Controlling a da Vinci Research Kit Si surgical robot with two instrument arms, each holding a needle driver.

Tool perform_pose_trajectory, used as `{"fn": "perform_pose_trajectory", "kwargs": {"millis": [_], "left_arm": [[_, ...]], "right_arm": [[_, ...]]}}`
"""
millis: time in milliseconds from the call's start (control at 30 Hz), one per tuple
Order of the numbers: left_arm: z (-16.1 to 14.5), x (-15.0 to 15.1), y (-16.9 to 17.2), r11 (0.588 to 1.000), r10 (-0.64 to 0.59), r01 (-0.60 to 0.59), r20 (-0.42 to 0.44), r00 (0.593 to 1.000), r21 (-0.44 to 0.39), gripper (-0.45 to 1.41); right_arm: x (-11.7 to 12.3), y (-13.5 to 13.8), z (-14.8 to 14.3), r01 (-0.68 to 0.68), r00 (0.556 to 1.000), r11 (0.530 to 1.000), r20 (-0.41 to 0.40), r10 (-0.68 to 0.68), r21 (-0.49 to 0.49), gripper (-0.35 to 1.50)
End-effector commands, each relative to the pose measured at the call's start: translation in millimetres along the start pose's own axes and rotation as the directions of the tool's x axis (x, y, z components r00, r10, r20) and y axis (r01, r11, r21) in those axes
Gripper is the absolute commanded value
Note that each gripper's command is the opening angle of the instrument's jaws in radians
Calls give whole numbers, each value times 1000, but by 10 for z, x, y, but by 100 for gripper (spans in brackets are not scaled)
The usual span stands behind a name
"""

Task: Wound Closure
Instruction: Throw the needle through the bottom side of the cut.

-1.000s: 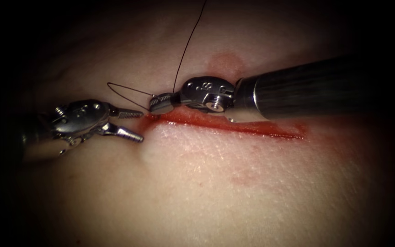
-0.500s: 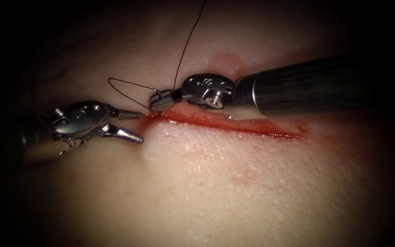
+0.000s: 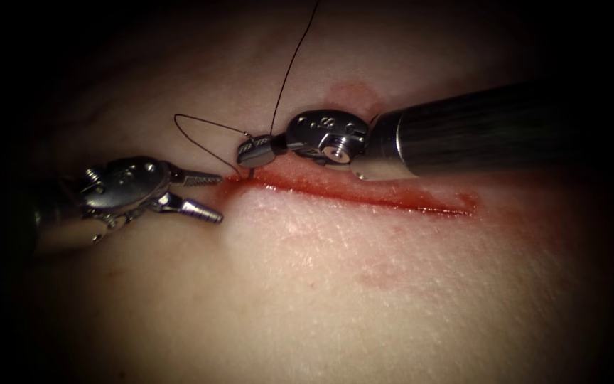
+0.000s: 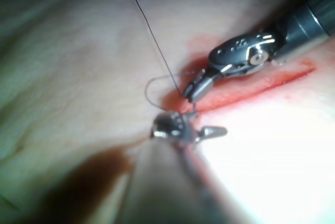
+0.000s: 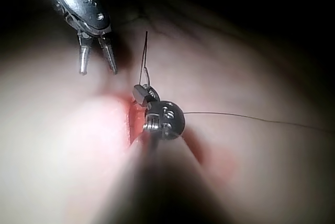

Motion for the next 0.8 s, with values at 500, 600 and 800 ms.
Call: {"fn": "perform_pose_trajectory", "kwargs": {"millis": [500, 600, 800], "left_arm": [[7, -5, -3, 1000, 2, -2, 1, 1000, 0, 39], [7, -5, -3, 1000, 2, -2, 1, 1000, 0, 39], [6, -6, -3, 1000, 2, -2, 1, 1000, -1, 39]], "right_arm": [[-2, 7, 2, -36, 995, 999, -95, 38, 20, -35], [-1, 11, -2, -42, 995, 999, -92, 43, 7, -35], [-1, 13, -1, -42, 995, 999, -95, 42, 10, -35]]}}
